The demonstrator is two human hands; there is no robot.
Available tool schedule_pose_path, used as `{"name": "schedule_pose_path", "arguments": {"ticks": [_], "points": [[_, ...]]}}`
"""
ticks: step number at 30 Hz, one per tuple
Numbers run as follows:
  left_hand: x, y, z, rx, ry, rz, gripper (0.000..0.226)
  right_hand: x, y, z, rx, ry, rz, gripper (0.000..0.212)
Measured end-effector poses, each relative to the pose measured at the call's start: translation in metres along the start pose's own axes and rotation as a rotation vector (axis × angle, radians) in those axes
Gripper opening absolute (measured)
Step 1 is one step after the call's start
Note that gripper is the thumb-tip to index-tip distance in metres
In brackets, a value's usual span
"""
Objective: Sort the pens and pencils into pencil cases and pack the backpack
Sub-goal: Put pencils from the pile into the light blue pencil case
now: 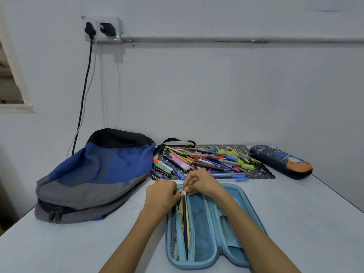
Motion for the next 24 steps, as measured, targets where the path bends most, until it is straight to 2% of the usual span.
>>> {"name": "schedule_pose_path", "arguments": {"ticks": [5,12,20,24], "points": [[-0.0052,0.0001,0.0014,-0.107,-0.068,-0.049,0.025,0.0010,0.0011,0.0018,-0.068,-0.027,0.024,0.016],[-0.0070,-0.0023,0.0035,-0.190,-0.103,-0.068,0.022,0.0010,0.0022,-0.0012,-0.070,-0.055,-0.060,0.017],[-0.0067,-0.0011,0.0053,-0.204,-0.077,-0.069,0.021,0.0027,0.0073,-0.0035,0.059,0.008,-0.009,0.017],[-0.0056,0.0010,0.0063,-0.209,-0.071,-0.052,0.020,0.0006,0.0070,0.0001,-0.066,-0.010,-0.010,0.023]]}}
Point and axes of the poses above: each hand's wrist, its own x-axis towards the middle knuckle, its own y-axis out of the palm, z = x × y, the point moved 6 cm from there along x, towards the middle knuckle, and after that the axes turned 5 degrees about x, right-handed, at the moved point
